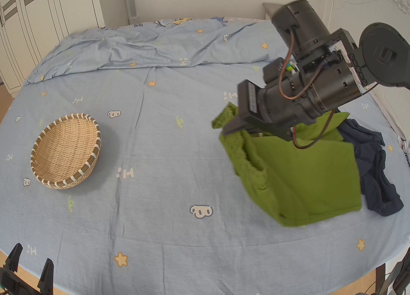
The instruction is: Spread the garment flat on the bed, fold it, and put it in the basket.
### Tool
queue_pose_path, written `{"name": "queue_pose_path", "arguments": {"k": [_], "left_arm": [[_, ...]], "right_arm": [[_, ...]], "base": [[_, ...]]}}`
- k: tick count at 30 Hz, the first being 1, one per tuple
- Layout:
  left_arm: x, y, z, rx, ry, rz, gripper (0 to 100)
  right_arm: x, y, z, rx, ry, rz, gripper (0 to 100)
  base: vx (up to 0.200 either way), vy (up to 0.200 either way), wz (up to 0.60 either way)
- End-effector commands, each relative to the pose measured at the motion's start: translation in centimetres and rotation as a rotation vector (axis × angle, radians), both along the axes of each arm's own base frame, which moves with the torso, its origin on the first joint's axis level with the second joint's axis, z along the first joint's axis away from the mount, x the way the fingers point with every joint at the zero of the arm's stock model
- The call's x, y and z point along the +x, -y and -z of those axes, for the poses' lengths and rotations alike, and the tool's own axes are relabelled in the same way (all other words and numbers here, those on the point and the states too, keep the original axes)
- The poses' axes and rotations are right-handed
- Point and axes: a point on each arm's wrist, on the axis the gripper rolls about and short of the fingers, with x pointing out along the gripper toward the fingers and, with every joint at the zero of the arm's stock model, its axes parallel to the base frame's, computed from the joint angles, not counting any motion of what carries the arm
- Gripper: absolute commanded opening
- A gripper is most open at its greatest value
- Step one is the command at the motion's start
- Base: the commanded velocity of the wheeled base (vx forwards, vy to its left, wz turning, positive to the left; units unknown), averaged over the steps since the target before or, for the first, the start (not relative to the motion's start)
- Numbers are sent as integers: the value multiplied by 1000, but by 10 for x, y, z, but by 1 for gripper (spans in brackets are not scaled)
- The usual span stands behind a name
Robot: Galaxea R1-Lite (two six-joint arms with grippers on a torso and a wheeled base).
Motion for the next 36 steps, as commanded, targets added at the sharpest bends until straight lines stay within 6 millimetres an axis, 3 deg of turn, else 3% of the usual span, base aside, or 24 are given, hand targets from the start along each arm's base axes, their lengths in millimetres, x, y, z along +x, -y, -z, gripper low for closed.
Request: {"name": "queue_pose_path", "arguments": {"k": [1,6,11,14,15,28,31,34,35,36], "left_arm": [[0,0,5,0,-1,0,100],[0,0,5,0,-1,-2,100],[0,0,5,0,-1,0,100],[0,0,5,0,-1,-2,100],[0,0,5,0,-1,0,100],[0,0,5,0,-1,0,100],[0,0,5,0,-1,0,100],[0,0,5,1,-1,7,100],[0,0,5,1,-1,7,100],[0,0,5,0,-1,6,100]], "right_arm": [[-36,-54,3,59,27,-152,0],[-45,-95,55,-81,-94,-187,0],[-39,-108,91,-189,-162,-180,0],[-37,-110,98,-202,-170,-182,0],[-36,-111,101,-208,-174,-182,100],[-32,-102,99,-230,-203,-154,100],[-24,-59,64,-210,-213,-81,100],[-21,1,18,-138,-215,26,100],[-21,1,18,-138,-215,26,100],[-25,40,-15,-36,-169,93,100]], "base": [[0,0,0],[0,0,0],[0,0,0],[0,0,0],[0,0,0],[0,0,0],[0,0,0],[0,0,0],[0,0,0],[0,0,0]]}}
